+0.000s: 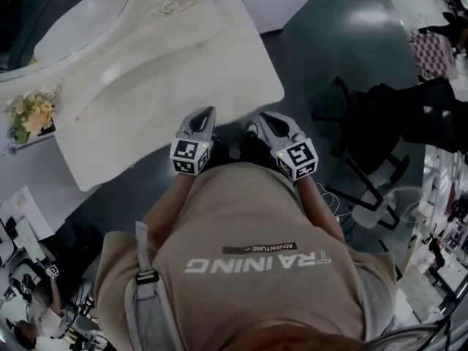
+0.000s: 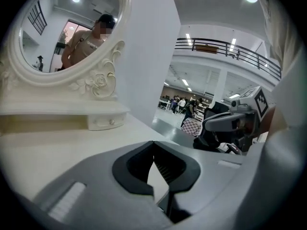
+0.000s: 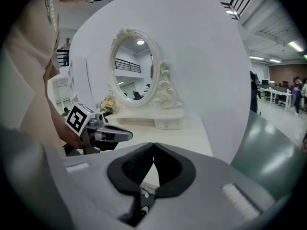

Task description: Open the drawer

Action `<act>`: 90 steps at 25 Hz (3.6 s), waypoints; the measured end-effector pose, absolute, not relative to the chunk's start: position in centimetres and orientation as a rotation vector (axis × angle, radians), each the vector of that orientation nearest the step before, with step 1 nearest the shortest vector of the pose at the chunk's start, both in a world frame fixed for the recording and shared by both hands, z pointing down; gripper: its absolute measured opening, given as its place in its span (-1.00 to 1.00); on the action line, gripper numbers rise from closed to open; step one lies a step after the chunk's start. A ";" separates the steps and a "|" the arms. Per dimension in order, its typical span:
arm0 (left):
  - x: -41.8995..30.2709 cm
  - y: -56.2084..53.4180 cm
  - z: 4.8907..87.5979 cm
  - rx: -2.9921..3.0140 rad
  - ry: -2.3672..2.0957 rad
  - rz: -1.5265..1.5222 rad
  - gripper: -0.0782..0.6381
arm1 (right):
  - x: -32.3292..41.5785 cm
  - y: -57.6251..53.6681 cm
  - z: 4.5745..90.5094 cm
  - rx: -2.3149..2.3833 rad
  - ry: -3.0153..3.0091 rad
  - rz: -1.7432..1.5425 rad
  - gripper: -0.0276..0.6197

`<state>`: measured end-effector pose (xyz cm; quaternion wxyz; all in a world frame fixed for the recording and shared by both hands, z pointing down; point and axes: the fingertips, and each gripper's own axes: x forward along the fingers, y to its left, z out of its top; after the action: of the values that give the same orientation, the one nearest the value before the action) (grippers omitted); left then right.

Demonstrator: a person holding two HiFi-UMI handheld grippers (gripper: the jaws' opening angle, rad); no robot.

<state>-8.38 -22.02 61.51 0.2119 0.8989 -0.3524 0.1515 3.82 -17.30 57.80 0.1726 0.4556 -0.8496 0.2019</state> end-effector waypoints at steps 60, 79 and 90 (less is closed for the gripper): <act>-12.7 -11.3 79.2 1.826 -1.078 0.692 -0.42 | 0.5 -15.1 57.4 0.861 -2.570 0.410 -0.91; -10.4 -15.2 85.0 1.616 -1.128 0.732 -0.42 | 5.6 -15.0 58.7 0.960 -2.538 0.484 -0.91; -9.5 -14.8 85.2 1.562 -1.146 0.795 -0.42 | 8.0 -16.6 57.9 0.896 -2.590 0.457 -0.91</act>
<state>-9.52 -14.84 85.19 0.4999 0.6460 -0.4740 0.3286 8.04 -16.56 57.87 0.1805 0.3172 -0.9168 0.1619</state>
